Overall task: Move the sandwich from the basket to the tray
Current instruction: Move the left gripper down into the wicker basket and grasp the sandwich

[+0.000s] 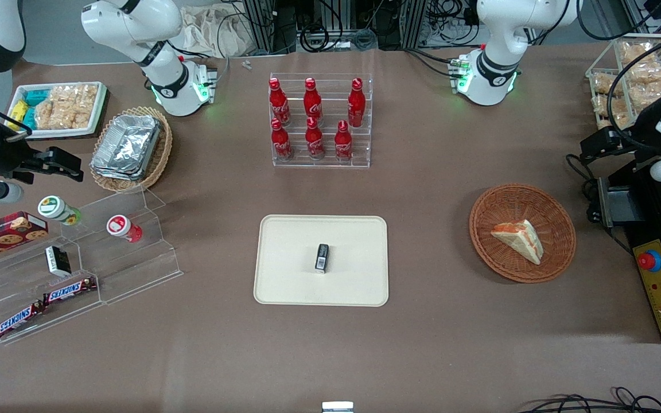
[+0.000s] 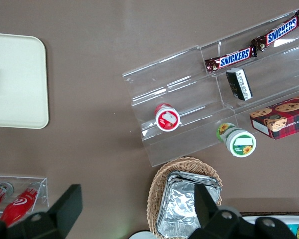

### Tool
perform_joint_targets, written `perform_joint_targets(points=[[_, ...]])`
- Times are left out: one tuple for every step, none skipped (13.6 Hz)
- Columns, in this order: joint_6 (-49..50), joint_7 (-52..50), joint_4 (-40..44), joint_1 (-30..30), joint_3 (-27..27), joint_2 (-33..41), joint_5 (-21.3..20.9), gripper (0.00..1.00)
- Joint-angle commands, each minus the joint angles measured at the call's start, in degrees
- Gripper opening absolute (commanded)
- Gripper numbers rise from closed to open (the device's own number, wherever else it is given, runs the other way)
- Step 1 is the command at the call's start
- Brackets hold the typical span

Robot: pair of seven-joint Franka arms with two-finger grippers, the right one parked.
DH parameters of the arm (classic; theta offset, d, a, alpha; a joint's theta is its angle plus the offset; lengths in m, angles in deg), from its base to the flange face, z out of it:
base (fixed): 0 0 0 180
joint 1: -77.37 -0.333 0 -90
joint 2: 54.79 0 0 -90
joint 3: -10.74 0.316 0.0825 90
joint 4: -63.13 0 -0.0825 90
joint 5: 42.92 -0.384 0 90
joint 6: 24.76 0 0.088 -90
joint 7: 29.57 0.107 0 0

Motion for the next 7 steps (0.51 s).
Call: perform_joint_targets(points=[[1.1, -0.3, 0.7, 1.2, 0.9, -0.1, -1.3, 1.0], [1.1, -1.0, 0.9, 1.0, 0.9, -0.3, -1.0, 1.0], [1.1, -2.2, 0.8, 0.8, 1.0, -0.8, -1.6, 1.0], [1.0, -4.5, 0.5, 0.8, 1.0, -1.7, -2.5, 1.0], [0.7, -12.1, 0.2, 0.8, 1.0, -2.4, -3.1, 1.0], [0.6, -23.1, 0.2, 0.8, 1.1, -4.1, -2.3, 1.0], [0.0, -31.8, -0.2, 0.8, 1.1, -5.7, -2.1, 1.0]])
